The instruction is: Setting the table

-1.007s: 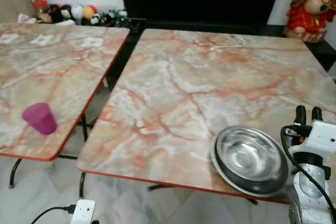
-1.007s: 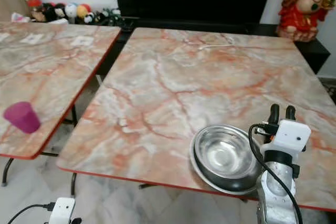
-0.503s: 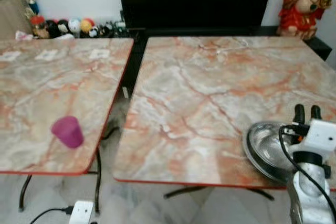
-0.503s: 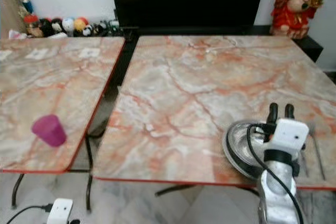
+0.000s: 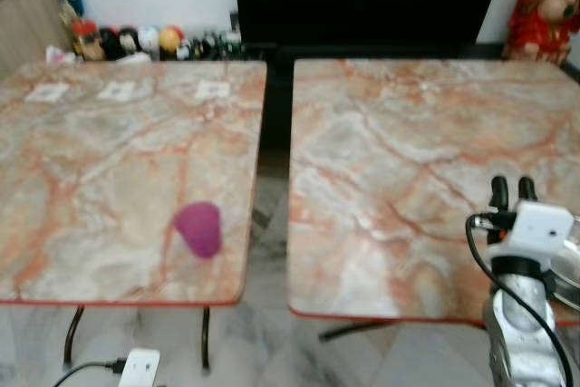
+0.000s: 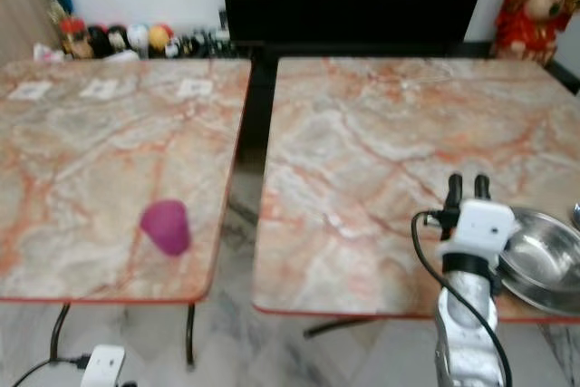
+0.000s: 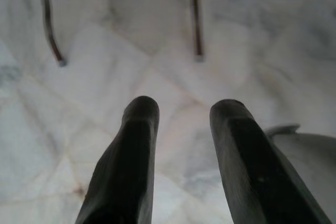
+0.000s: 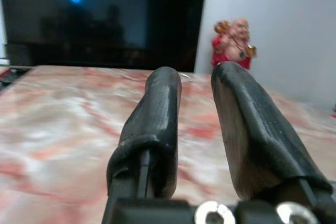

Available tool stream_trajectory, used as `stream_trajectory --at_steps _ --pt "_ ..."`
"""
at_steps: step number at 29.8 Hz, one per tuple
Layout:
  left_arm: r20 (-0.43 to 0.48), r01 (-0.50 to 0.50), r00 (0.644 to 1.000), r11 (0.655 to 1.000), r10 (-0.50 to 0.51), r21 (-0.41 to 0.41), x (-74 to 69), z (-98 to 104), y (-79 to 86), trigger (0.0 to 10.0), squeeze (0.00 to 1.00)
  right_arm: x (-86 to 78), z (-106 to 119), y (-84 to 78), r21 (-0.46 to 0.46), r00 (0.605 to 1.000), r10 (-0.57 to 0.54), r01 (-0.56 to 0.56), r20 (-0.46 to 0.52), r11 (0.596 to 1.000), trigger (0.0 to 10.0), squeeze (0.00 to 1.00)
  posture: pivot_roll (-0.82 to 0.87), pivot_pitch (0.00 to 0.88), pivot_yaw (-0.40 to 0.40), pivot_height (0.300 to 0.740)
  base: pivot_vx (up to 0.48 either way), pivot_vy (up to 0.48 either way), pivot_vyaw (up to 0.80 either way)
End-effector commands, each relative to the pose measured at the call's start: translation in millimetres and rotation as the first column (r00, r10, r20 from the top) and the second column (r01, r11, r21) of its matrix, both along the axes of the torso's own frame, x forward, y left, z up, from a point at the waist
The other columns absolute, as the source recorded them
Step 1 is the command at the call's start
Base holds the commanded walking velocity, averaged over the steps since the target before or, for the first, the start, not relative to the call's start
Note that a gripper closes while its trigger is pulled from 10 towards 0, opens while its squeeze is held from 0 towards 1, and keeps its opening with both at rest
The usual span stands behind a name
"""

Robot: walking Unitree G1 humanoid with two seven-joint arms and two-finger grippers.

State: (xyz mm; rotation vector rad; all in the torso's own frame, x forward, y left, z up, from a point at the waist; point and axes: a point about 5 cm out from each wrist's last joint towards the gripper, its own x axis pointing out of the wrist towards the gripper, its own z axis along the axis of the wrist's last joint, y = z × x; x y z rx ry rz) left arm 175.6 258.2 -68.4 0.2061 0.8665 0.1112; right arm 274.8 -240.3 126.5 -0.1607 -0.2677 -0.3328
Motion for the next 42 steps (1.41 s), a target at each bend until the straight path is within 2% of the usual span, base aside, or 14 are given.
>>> stream_trajectory --at_steps 1,19,30,35,42 --pt "-0.031 -0.017 0.999 1.000 0.017 0.002 -9.3 -4 2.2 10.0 0.00 4.7 5 6.4 -0.005 1.000 0.026 -0.026 0.017 1.000 10.0 0.00 0.12 0.000 -0.024 0.740 0.000 0.476 0.00" --pt "-0.018 -0.008 1.000 1.000 0.008 0.003 -5.7 -4 -2.9 10.0 0.00 11.7 5 13.5 0.003 0.998 0.053 -0.053 0.024 0.999 10.0 0.00 0.13 0.000 -0.027 0.740 0.000 0.475 0.00" --pt "0.026 0.005 1.000 1.000 -0.005 0.008 5.3 1 -4.9 10.0 0.00 17.1 5 13.6 0.006 0.997 0.077 -0.077 0.007 0.997 10.0 0.00 0.12 0.000 -0.024 0.740 0.000 0.000 0.00" --pt "0.052 0.003 0.999 1.000 -0.004 0.011 12.0 5 -3.9 10.0 0.00 15.3 4 11.8 0.003 0.997 0.076 -0.076 0.003 0.997 10.0 0.00 0.13 0.000 -0.025 0.740 0.000 0.000 0.00" --pt "0.060 0.024 0.998 0.999 -0.025 0.024 14.3 7 -3.2 10.0 0.00 12.2 4 12.9 0.022 0.998 0.067 -0.068 0.007 0.997 10.0 0.00 0.13 0.000 -0.022 0.740 0.000 0.000 0.00"
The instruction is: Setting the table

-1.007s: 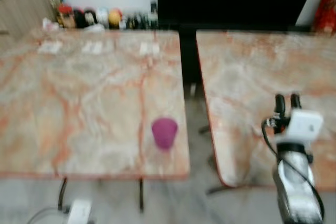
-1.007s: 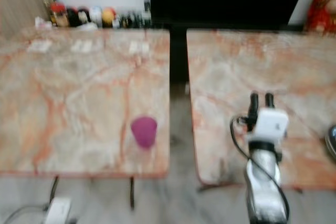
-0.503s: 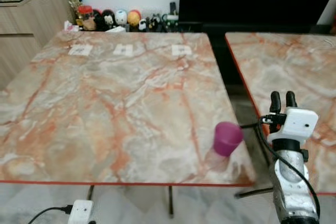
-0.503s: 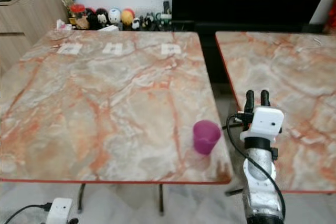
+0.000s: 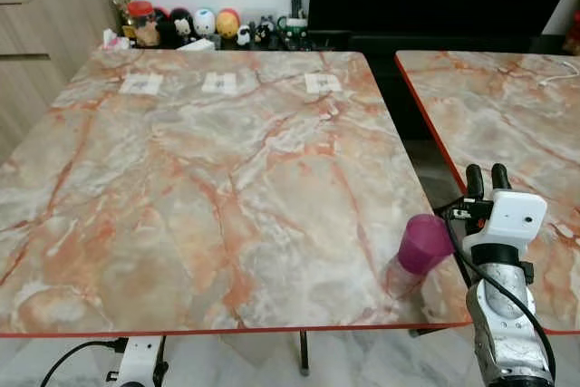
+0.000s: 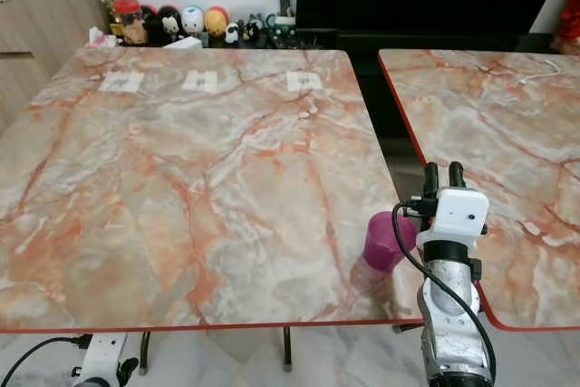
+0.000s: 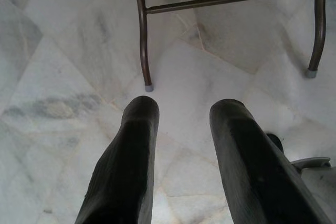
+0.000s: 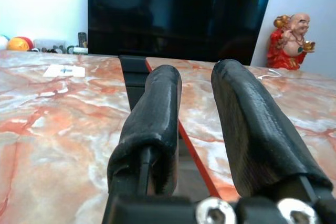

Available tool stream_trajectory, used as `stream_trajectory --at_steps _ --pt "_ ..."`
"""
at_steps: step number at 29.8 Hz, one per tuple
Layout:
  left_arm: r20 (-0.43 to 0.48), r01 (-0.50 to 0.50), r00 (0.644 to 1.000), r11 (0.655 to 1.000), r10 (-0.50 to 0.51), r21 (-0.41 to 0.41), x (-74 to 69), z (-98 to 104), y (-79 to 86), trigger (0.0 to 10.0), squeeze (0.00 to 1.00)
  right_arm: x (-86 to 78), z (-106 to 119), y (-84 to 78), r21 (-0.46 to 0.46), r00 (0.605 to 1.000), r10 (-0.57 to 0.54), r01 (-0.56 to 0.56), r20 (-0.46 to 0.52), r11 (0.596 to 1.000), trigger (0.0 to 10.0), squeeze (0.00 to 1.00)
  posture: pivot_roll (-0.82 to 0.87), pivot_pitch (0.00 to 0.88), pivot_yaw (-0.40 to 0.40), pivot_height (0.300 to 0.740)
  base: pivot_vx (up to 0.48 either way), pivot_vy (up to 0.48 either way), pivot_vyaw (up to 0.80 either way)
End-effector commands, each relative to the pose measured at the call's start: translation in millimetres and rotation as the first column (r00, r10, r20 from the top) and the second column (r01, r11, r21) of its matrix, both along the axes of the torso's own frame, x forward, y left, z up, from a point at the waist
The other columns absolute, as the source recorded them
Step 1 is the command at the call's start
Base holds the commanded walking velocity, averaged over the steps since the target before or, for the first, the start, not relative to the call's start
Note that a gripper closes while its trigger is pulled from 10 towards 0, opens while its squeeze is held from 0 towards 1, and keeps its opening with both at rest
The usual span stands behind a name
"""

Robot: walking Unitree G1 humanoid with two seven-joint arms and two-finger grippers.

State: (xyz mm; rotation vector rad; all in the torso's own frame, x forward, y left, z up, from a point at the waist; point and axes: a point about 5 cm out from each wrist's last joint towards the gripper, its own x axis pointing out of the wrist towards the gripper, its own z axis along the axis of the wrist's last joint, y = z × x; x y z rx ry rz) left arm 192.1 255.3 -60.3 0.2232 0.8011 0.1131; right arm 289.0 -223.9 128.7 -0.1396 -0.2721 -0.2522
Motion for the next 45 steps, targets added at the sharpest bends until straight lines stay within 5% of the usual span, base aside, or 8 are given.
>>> stream_trajectory --at_steps 1,21,22,24,29,38,39,45 --pt "-0.009 0.025 1.000 1.000 -0.024 0.014 -2.3 -1 -0.5 10.0 0.00 -2.2 1 -1.9 0.014 1.000 -0.006 0.006 0.005 1.000 10.0 0.00 0.13 0.000 -0.022 0.740 0.000 -0.480 0.00" --pt "-0.016 -0.005 1.000 1.000 0.005 0.001 -5.3 -3 1.1 10.0 0.00 -7.1 2 6.6 0.022 0.998 0.059 -0.059 0.004 0.998 10.0 0.00 0.12 0.000 -0.024 0.740 0.000 -0.096 0.00" --pt "-0.017 -0.004 1.000 1.000 0.004 0.002 -5.5 -3 1.4 10.0 0.00 -8.5 3 11.4 0.059 0.997 0.079 -0.079 0.014 0.995 10.0 0.90 0.12 0.000 -0.024 0.740 0.000 0.000 0.00" --pt "-0.016 -0.004 1.000 1.000 0.004 0.002 -5.5 -3 1.4 10.0 0.00 -9.5 4 14.5 0.087 0.996 0.088 -0.090 0.024 0.992 10.0 1.00 0.12 0.000 -0.025 0.740 0.000 0.000 0.00" --pt "-0.011 -0.003 1.000 1.000 0.004 0.003 -5.3 -2 1.0 10.0 0.00 -13.7 10 25.8 0.180 0.993 0.109 -0.116 0.046 0.977 10.0 1.00 0.12 0.000 -0.026 0.740 0.000 0.000 0.00" --pt "-0.001 0.005 1.000 1.000 -0.005 0.002 -3.9 -3 -3.9 10.0 0.00 -28.1 20 39.4 0.219 0.983 0.183 -0.179 0.003 0.959 10.0 1.00 0.11 0.003 -0.030 0.740 0.000 0.000 0.00" --pt "0.000 0.005 1.000 1.000 -0.005 0.001 -3.4 -3 -4.4 10.0 0.00 -32.9 19 41.7 0.198 0.979 0.196 -0.184 -0.047 0.963 10.0 0.02 0.11 0.003 -0.030 0.740 0.000 0.000 0.00" --pt "0.001 0.011 1.000 1.000 -0.011 -0.003 -2.0 -2 -5.4 10.0 0.00 -39.2 11 37.5 0.226 0.973 0.176 -0.140 -0.150 0.964 10.0 0.00 0.10 0.002 -0.030 0.740 0.000 0.000 0.00"
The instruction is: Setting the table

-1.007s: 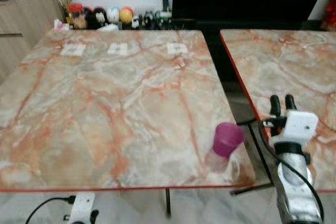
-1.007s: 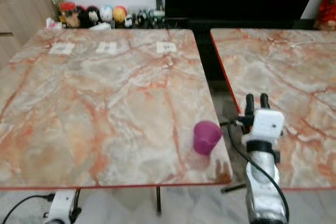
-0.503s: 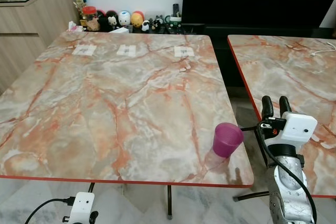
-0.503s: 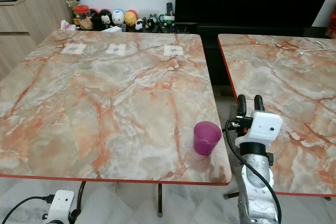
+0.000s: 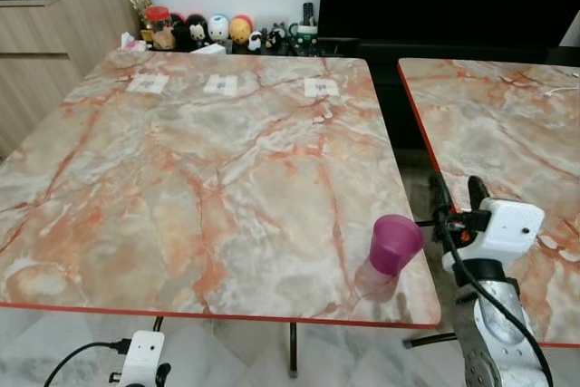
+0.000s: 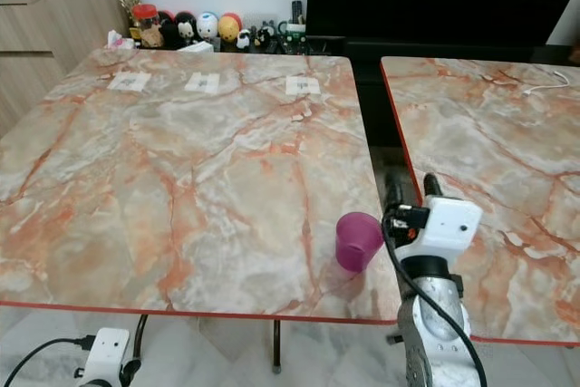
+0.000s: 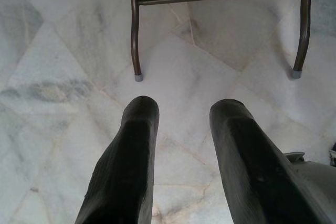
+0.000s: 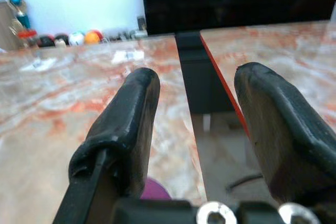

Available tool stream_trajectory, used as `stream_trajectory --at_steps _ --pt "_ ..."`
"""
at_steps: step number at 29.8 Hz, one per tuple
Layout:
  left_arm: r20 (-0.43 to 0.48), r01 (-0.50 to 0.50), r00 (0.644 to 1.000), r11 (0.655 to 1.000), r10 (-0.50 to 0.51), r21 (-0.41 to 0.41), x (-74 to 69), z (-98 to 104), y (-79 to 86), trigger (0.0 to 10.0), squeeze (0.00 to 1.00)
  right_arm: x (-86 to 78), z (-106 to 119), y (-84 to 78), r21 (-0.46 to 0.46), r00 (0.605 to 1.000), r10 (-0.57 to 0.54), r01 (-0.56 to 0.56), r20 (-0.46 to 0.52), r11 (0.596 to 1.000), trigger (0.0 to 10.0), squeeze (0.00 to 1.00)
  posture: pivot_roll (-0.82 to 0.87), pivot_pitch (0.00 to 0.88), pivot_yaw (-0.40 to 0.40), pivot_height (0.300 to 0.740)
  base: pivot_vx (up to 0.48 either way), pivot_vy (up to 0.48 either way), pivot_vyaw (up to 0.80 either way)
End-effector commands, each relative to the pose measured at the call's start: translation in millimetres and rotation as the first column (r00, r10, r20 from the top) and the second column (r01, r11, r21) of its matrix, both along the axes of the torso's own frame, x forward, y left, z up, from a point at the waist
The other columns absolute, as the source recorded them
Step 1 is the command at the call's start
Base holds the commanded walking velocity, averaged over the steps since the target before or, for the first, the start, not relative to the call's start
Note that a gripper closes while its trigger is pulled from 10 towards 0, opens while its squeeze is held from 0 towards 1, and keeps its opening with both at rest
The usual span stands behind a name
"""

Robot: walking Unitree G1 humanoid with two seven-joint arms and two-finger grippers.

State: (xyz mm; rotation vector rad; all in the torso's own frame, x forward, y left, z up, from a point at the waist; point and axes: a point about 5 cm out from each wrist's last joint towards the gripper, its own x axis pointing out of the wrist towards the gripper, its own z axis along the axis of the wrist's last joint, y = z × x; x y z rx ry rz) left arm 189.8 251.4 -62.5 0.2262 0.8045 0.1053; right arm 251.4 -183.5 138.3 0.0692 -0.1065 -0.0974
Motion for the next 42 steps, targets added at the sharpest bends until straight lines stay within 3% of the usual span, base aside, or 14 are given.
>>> stream_trajectory --at_steps 1,5,12,23,42 --pt "0.005 0.004 1.000 1.000 -0.004 -0.003 0.5 0 -1.6 10.0 0.00 -1.5 0 -3.8 0.003 0.999 -0.013 0.013 -0.043 1.000 10.0 0.00 0.10 0.002 -0.030 0.740 0.000 0.000 0.00" --pt "0.005 0.002 1.000 1.000 -0.002 -0.003 0.7 0 -0.9 10.0 0.00 1.4 -15 -11.0 -0.021 0.985 -0.035 0.032 -0.170 0.999 10.0 0.00 0.11 0.000 -0.034 0.740 0.000 0.000 0.00" --pt "0.002 -0.002 1.000 1.000 0.002 -0.001 -0.8 0 0.7 10.0 0.00 1.8 -24 -7.3 0.036 0.967 0.021 -0.012 -0.253 0.999 10.0 0.00 0.11 0.003 -0.036 0.740 0.000 0.000 0.00" --pt "-0.009 -0.004 1.000 1.000 0.004 0.007 -5.1 -1 4.1 10.0 0.00 -5.3 -30 -5.0 0.069 0.945 0.071 -0.052 -0.318 0.996 10.0 0.00 0.11 0.007 -0.030 0.740 0.000 0.000 0.00" --pt "-0.018 -0.003 1.000 1.000 0.003 0.009 -6.3 -2 2.8 10.0 0.00 -3.5 -37 0.2 0.094 0.921 0.139 -0.112 -0.363 0.989 10.0 0.00 0.12 0.007 -0.032 0.740 0.000 0.000 0.00"
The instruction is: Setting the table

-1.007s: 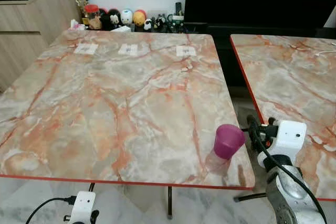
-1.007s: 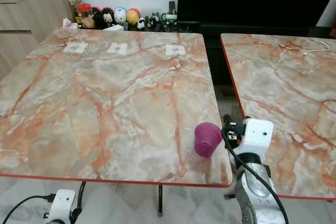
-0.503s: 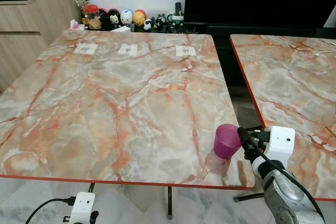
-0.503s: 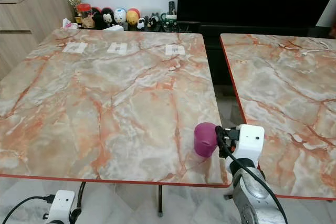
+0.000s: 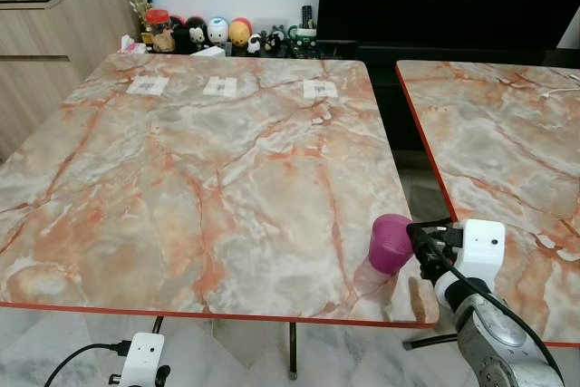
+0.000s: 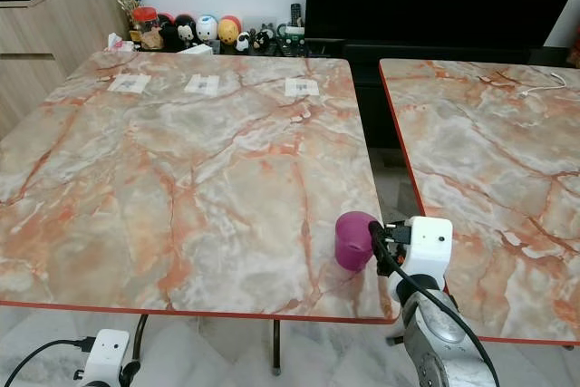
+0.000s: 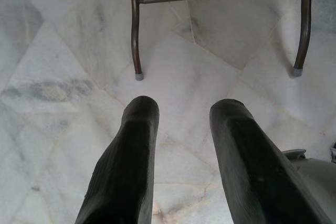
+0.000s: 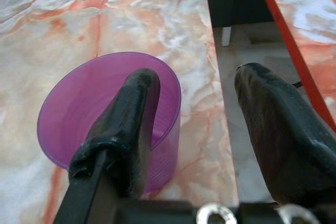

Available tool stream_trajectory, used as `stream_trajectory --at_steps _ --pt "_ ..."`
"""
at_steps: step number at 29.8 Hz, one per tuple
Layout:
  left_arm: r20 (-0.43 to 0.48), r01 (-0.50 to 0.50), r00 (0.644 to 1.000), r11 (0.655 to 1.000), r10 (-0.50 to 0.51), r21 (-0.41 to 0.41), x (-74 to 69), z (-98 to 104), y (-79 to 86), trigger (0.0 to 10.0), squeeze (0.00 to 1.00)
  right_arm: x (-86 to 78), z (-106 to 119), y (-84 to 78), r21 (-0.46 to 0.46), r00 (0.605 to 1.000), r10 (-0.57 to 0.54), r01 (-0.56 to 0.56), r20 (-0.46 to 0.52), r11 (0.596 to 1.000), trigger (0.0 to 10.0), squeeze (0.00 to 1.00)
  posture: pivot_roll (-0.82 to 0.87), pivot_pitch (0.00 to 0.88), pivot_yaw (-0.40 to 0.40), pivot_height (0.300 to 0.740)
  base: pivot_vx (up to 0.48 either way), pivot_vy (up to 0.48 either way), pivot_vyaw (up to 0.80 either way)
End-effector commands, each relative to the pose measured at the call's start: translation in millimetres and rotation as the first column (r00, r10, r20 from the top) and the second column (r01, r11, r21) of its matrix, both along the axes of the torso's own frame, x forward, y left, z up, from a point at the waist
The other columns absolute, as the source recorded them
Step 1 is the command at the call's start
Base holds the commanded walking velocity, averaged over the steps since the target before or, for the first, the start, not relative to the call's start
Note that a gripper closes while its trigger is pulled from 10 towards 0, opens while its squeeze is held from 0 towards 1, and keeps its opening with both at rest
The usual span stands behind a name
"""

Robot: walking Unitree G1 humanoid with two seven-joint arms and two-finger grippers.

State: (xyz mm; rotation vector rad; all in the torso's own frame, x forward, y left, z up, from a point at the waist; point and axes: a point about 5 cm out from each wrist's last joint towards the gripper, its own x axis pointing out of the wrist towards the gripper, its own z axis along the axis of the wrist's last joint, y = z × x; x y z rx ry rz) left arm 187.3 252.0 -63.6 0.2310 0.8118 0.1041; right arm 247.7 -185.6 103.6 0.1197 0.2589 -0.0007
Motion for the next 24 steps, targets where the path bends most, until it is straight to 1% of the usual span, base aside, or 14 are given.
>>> stream_trajectory --at_steps 1,6,7,8,9,10,11,24 --pt "-0.010 -0.005 1.000 1.000 0.005 0.006 -3.9 -1 2.4 10.0 0.00 0.4 -2 2.8 0.013 1.000 0.020 -0.020 -0.018 1.000 10.0 0.00 0.12 0.007 -0.032 0.740 0.000 0.000 0.00" --pt "-0.013 -0.005 1.000 1.000 0.005 0.008 -4.1 -1 4.8 10.0 0.00 2.7 -5 5.4 0.013 0.999 0.025 -0.025 -0.043 1.000 10.0 0.00 0.13 0.006 -0.033 0.740 0.000 0.000 0.00" --pt "-0.013 -0.005 1.000 1.000 0.005 0.008 -4.1 -1 5.0 10.0 0.00 3.0 -5 5.9 0.014 0.999 0.026 -0.026 -0.047 1.000 8.6 0.00 0.13 0.006 -0.033 0.740 0.000 0.000 0.00" --pt "-0.013 -0.003 1.000 1.000 0.003 0.010 -4.0 -1 5.2 10.0 0.00 3.3 -6 6.2 0.015 0.998 0.024 -0.023 -0.051 1.000 6.3 0.00 0.13 0.006 -0.033 0.740 0.000 0.000 0.00" --pt "-0.013 -0.002 1.000 1.000 0.002 0.010 -4.0 0 5.3 10.0 0.00 3.5 -7 6.3 0.015 0.998 0.022 -0.022 -0.054 1.000 6.3 0.00 0.13 0.006 -0.033 0.740 0.000 0.000 0.00" --pt "-0.013 0.000 1.000 1.000 0.000 0.013 -3.9 0 6.0 10.0 0.00 3.9 -8 6.5 0.019 0.998 0.018 -0.017 -0.060 1.000 0.2 0.00 0.13 0.004 -0.032 0.740 0.000 0.000 0.00" --pt "-0.013 0.003 1.000 1.000 -0.002 0.015 -3.6 0 6.7 10.0 0.00 4.2 -8 6.9 0.020 0.998 0.019 -0.018 -0.065 1.000 0.0 0.00 0.13 0.004 -0.032 0.740 0.000 0.000 0.00" --pt "-0.010 0.016 1.000 1.000 -0.016 0.020 -2.8 1 8.4 10.0 0.00 4.1 -13 6.8 0.014 0.995 0.021 -0.020 -0.101 1.000 0.0 0.00 0.14 0.003 -0.030 0.740 0.000 0.000 0.00"
